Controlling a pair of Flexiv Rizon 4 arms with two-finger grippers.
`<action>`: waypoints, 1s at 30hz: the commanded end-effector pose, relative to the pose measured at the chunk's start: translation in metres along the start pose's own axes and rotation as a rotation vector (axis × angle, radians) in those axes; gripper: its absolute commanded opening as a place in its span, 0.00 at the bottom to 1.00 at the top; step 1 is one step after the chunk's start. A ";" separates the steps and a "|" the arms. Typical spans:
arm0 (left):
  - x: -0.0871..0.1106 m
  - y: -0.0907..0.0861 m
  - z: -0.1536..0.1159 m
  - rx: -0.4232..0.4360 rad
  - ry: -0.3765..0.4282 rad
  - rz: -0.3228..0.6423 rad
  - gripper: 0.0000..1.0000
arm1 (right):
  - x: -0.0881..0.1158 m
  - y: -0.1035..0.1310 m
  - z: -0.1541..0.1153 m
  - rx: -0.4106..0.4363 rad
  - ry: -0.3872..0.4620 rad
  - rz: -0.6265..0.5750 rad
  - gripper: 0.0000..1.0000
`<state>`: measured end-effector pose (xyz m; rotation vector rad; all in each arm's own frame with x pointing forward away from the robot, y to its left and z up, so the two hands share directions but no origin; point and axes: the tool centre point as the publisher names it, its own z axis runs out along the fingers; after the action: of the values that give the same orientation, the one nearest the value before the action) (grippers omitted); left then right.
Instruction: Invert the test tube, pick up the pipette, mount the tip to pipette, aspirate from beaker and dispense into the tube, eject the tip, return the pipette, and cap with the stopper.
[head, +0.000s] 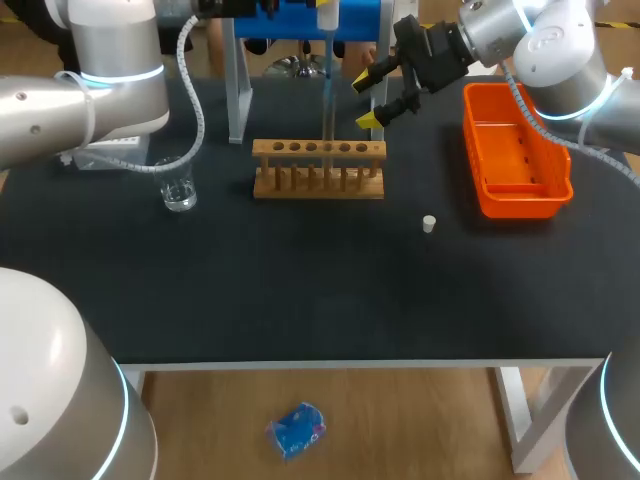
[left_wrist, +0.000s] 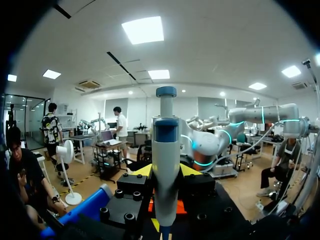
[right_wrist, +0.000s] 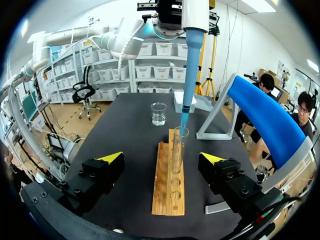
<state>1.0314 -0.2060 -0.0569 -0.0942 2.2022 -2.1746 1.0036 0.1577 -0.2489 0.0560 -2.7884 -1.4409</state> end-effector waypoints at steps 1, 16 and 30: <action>-0.003 0.003 0.001 0.004 0.008 -0.001 0.00 | 0.000 0.000 0.000 0.002 0.001 0.000 1.00; -0.008 0.016 0.001 0.012 0.009 -0.019 0.00 | 0.000 0.000 0.000 0.002 0.001 0.000 1.00; -0.007 0.025 0.000 0.013 0.008 -0.034 0.00 | 0.000 0.000 0.000 0.002 0.001 0.000 1.00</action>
<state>1.0367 -0.2056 -0.0804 -0.1289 2.2067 -2.2066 1.0036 0.1577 -0.2489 0.0560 -2.7884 -1.4409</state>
